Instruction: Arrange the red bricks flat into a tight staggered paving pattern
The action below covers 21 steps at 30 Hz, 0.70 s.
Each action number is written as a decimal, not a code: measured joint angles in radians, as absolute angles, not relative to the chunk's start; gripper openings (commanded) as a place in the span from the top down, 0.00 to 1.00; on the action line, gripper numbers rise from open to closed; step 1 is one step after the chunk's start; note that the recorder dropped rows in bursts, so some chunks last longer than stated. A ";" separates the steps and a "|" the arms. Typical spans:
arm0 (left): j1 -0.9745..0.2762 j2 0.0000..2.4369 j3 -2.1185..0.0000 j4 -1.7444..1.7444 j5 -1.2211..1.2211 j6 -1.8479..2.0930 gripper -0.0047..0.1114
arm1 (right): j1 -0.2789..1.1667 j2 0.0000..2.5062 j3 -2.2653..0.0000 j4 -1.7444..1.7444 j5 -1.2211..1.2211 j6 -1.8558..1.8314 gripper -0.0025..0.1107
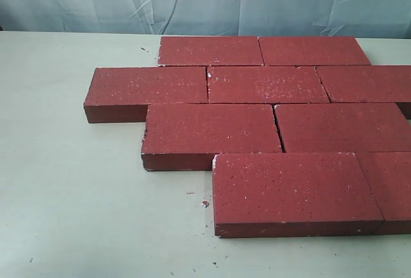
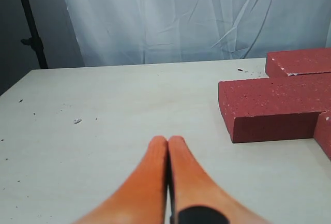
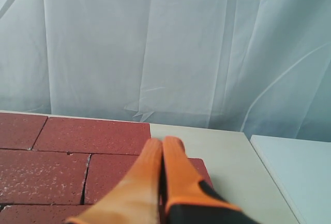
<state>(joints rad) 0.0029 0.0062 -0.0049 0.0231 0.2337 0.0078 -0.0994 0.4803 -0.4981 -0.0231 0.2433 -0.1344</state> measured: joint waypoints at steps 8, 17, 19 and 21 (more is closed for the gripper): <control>0.003 0.006 -0.005 0.023 0.238 0.019 0.96 | -0.099 0.480 -0.498 -0.023 0.243 -0.134 0.99; 0.003 0.006 -0.005 0.023 0.238 0.019 0.96 | -0.099 0.480 -0.498 -0.023 0.243 -0.134 0.99; 0.003 0.006 -0.005 0.023 0.238 0.019 0.96 | -0.099 0.480 -0.498 -0.023 0.243 -0.134 0.99; 0.003 0.006 -0.005 0.023 0.238 0.019 0.96 | -0.099 0.480 -0.498 -0.023 0.243 -0.134 0.99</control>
<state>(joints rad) 0.0029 0.0062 -0.0049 0.0231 0.2377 0.0188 -0.0994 0.4803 -0.4981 -0.0231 0.2433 -0.1344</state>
